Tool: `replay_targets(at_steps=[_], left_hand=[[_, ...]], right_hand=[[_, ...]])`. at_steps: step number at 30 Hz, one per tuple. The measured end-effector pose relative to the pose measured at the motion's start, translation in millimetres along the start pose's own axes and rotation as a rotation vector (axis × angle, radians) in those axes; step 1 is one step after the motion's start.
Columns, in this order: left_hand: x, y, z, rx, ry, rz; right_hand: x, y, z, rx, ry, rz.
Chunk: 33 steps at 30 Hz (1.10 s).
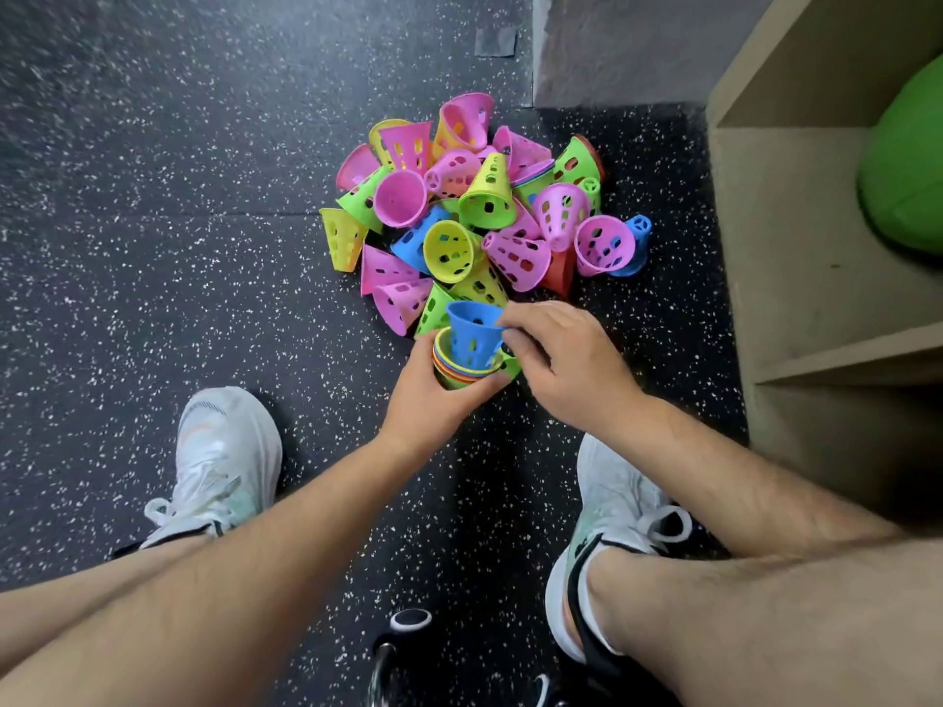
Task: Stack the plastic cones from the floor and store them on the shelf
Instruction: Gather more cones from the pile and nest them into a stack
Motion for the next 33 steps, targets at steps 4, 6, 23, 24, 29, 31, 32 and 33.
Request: replay_targets(at_steps=[4, 6, 23, 24, 29, 31, 32, 33], left_hand=[[-1.1, 1.5, -0.6, -0.022, 0.0, 0.02], [3.8, -4.5, 0.9, -0.039, -0.007, 0.016], [17.4, -26.4, 5.9, -0.052, -0.048, -0.032], [16.9, -26.4, 5.9, -0.051, -0.05, -0.031], [10.7, -26.3, 6.7, -0.058, -0.051, -0.04], [8.1, -25.7, 6.4, -0.058, -0.056, -0.032], [7.2, -24.9, 5.8, -0.054, -0.057, -0.028], [5.4, -23.5, 5.4, -0.048, -0.058, -0.024]], right_hand=[[-2.1, 12.6, 8.8, 0.276, 0.036, -0.071], [-4.6, 13.5, 10.3, 0.273, 0.129, -0.112], [-10.9, 29.7, 11.5, 0.376, 0.1, 0.072], [-11.8, 29.8, 10.9, 0.366, 0.11, 0.069], [-19.3, 24.6, 5.8, 0.34, 0.205, 0.046], [-25.3, 19.0, 4.3, 0.333, 0.26, 0.055], [-28.9, 15.6, 3.9, 0.309, 0.283, 0.06], [-31.6, 10.9, 3.5, 0.265, 0.298, 0.058]])
Point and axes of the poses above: each hand's wrist, its own z-axis away from the middle knuckle, its own y-axis out of the palm, x = y × z, the point moved 3 cm from there along -z, towards the middle knuckle, and after that the axes turned 11 degrees about z, right-handed, at the moved point
